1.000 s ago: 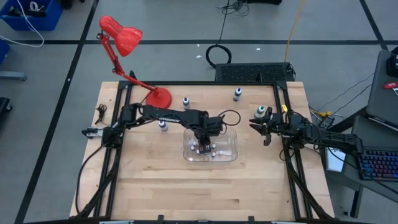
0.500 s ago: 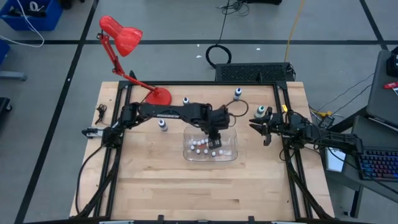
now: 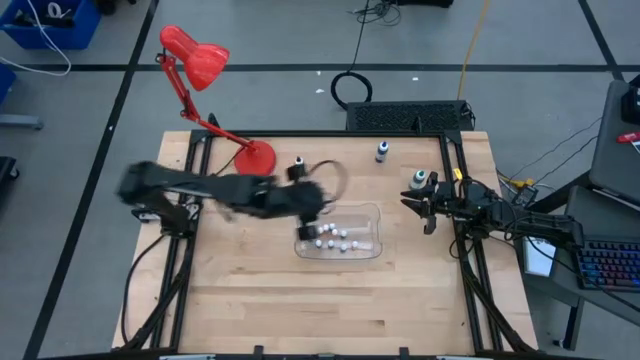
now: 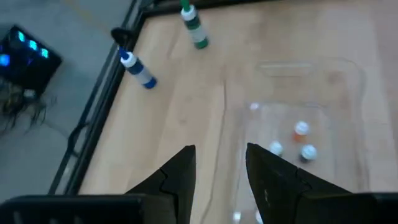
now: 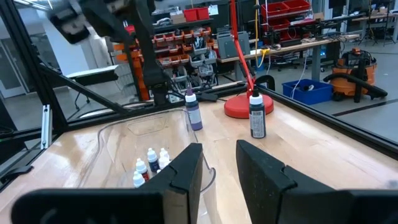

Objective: Pick & Place food coloring
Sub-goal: Put the large green food coloring bottle into the transparent bin

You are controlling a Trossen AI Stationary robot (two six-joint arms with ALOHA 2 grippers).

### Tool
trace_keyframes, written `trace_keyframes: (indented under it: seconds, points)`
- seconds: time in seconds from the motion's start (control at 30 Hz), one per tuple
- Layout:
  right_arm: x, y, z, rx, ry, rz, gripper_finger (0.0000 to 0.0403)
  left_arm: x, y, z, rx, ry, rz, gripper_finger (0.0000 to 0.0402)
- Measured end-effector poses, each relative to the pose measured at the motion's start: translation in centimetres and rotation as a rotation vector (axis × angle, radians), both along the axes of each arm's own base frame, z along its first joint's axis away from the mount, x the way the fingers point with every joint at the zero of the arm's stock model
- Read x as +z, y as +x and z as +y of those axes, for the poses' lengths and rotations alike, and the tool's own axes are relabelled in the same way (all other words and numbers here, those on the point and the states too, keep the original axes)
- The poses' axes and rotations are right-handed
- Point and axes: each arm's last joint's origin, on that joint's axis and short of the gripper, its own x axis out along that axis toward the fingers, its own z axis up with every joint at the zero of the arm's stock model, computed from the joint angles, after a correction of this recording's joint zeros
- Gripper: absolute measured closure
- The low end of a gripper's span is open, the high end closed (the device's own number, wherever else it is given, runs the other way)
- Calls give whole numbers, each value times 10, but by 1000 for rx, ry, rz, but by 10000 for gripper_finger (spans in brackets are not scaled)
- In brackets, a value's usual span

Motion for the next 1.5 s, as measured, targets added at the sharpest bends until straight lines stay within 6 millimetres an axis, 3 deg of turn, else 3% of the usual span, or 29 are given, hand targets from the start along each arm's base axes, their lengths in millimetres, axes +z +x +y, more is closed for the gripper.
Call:
trace_keyframes:
  seconds: [0.13,0.33,0.47,0.57,0.87,1.2,1.43,1.5]
  points:
    - [0,0,0,0,0,0,314,-29,-68,-6,-41,-38,-160,256]
    - [0,0,0,0,0,0,314,-79,-169,5,-21,-156,-442,256]
    - [0,0,0,0,0,0,314,-105,-215,8,-72,-203,-601,256]
    - [0,0,0,0,0,0,314,-120,-237,9,-133,-211,-663,256]
    - [0,0,0,0,0,0,314,-128,-278,15,-236,-206,-750,256]
    - [0,0,0,0,-78,14,314,-133,-278,7,-440,-296,-674,256]
    - [2,0,0,-1,-104,-2,314,-137,-277,7,-422,-283,-639,256]
    - [7,0,0,5,-44,-67,314,-136,-277,7,-424,-285,-642,256]
